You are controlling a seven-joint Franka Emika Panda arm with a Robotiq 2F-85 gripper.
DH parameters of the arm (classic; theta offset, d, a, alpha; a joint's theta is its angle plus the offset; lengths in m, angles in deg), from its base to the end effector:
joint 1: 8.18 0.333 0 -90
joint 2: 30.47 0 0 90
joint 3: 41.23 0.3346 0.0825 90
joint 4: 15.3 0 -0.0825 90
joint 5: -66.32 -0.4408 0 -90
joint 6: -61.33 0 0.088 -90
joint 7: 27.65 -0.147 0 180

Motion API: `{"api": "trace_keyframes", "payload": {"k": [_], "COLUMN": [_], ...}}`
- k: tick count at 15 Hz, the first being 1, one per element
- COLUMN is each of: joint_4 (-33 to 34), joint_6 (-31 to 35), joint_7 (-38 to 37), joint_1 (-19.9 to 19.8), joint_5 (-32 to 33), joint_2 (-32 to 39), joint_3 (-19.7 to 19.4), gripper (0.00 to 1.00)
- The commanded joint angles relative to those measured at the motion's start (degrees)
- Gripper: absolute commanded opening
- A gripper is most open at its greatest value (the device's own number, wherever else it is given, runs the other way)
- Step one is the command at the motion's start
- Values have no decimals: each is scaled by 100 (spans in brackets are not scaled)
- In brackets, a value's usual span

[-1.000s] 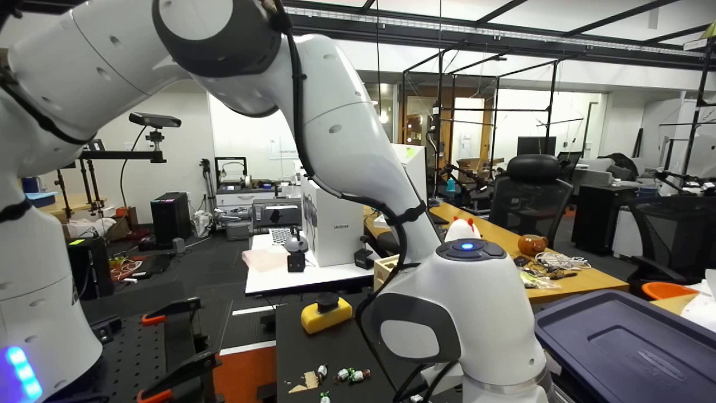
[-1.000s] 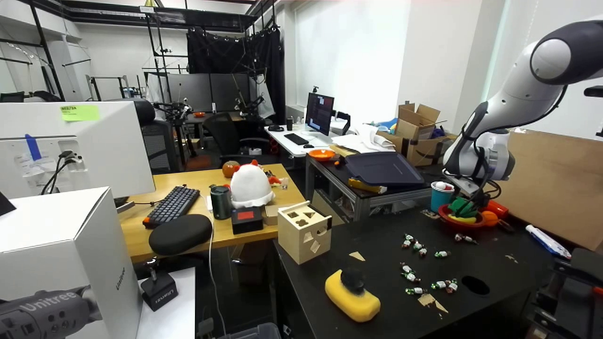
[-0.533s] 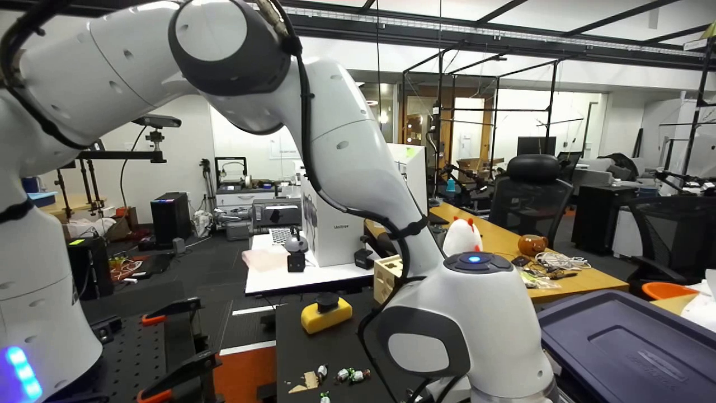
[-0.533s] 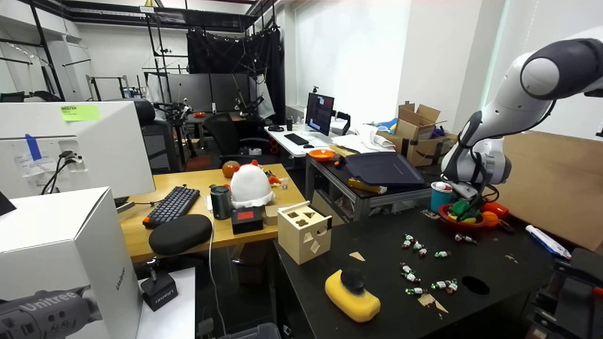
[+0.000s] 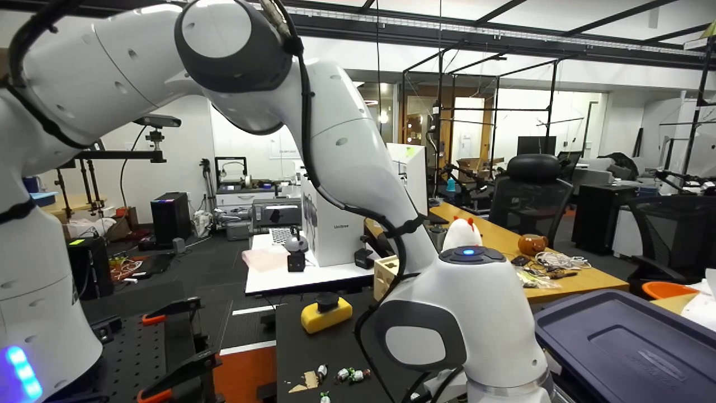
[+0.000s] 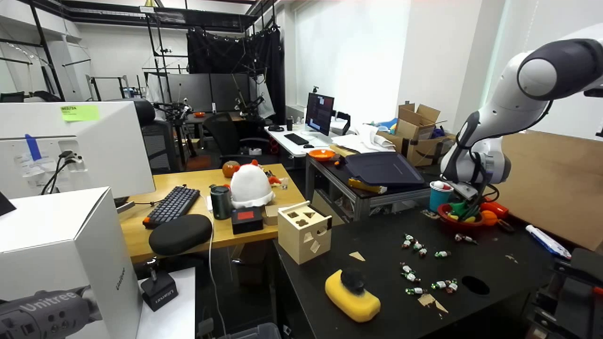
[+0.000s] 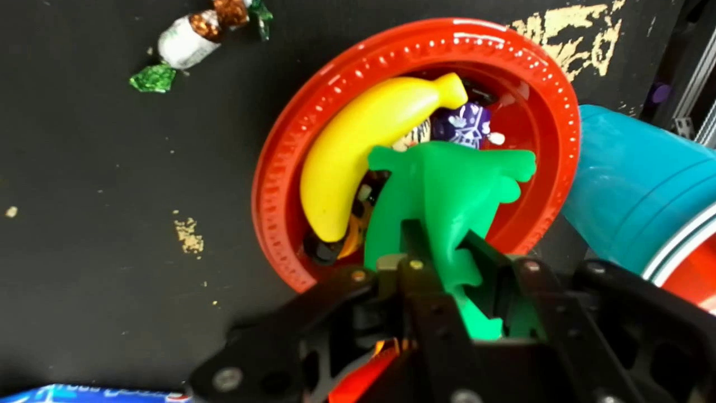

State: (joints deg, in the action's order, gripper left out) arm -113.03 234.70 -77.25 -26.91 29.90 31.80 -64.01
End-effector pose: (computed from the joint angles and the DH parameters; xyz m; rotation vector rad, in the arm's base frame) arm 0.5046 -0.4950 -0.0355 1.6607 -2.4674 0.5763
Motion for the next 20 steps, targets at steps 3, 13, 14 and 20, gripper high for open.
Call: {"api": "trace_keyframes", "payload": {"k": [3, 13, 14, 20], "joint_4": [-695, -1074, -1085, -1043], "joint_6": [83, -836, -973, -1289], "joint_7": [-408, -3442, -3712, -4658], "joint_1": [206, 1512, 1606, 1640], "joint_5": [-21, 319, 456, 1355], "joint_2": [-464, 8, 47, -50], "joint_3": [-316, -2517, -2643, -2602], "gripper": [4, 4, 4, 4]}}
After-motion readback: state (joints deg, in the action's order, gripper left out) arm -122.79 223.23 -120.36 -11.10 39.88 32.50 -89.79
